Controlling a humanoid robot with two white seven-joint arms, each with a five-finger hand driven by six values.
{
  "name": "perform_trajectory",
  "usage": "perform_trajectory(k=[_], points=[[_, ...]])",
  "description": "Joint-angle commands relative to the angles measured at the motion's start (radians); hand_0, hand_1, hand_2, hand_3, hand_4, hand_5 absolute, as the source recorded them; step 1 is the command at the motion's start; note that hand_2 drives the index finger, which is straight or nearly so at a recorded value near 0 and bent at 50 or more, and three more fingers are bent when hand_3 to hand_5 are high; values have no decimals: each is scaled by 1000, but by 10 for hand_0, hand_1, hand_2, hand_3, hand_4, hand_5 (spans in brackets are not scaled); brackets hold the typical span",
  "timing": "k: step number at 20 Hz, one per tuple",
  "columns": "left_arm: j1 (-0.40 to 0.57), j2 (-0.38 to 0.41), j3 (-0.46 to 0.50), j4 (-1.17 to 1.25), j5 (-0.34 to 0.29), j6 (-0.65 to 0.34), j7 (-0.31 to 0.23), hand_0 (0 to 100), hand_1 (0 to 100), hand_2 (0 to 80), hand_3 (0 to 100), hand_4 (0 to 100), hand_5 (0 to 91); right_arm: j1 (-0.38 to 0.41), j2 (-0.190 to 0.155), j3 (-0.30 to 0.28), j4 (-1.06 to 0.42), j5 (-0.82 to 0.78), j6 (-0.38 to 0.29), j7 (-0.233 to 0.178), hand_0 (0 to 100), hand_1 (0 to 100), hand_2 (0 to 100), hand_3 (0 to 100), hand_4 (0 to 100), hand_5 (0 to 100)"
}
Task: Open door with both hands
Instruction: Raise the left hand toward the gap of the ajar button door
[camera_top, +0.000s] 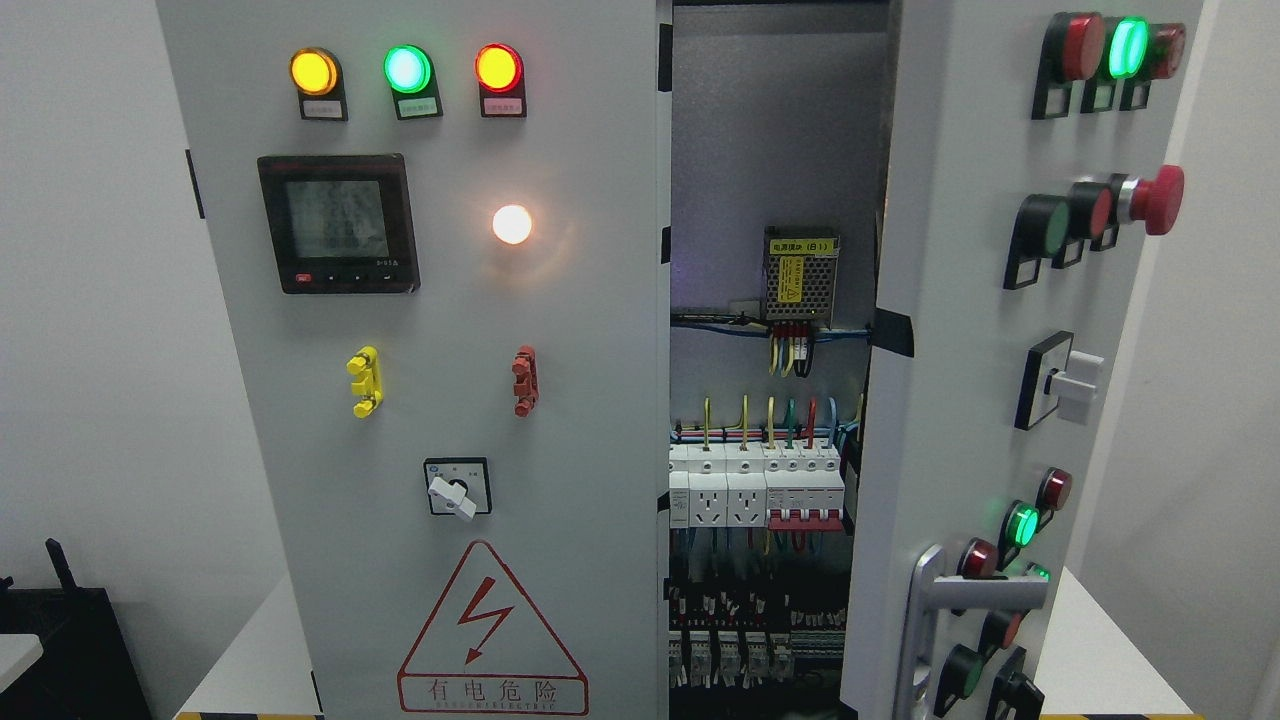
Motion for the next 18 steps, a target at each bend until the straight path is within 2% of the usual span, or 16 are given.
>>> perform_trajectory(k=[1,5,8,12,18], points=[[-132,88,-1,-68,73,57,-25,0,0,0,0,33,0,0,0,0,0,0,0,-2,0,0,0,0,0,0],[-205,96,-1,-88,160,184,-129,0,0,0,0,33,0,0,0,0,0,0,0,-2,0,0,0,0,0,0],[-262,99,1,-88,226,267,-161,0,0,0,0,33,0,0,0,0,0,0,0,-2,0,0,0,0,0,0],[-336,53,3,-86,237,405,-177,0,0,0,0,33,0,0,0,0,0,0,0,0,0,0,0,0,0,0],[-363,-22,1,-82,220,440,-175,0,0,0,0,33,0,0,0,0,0,0,0,-2,0,0,0,0,0,0]])
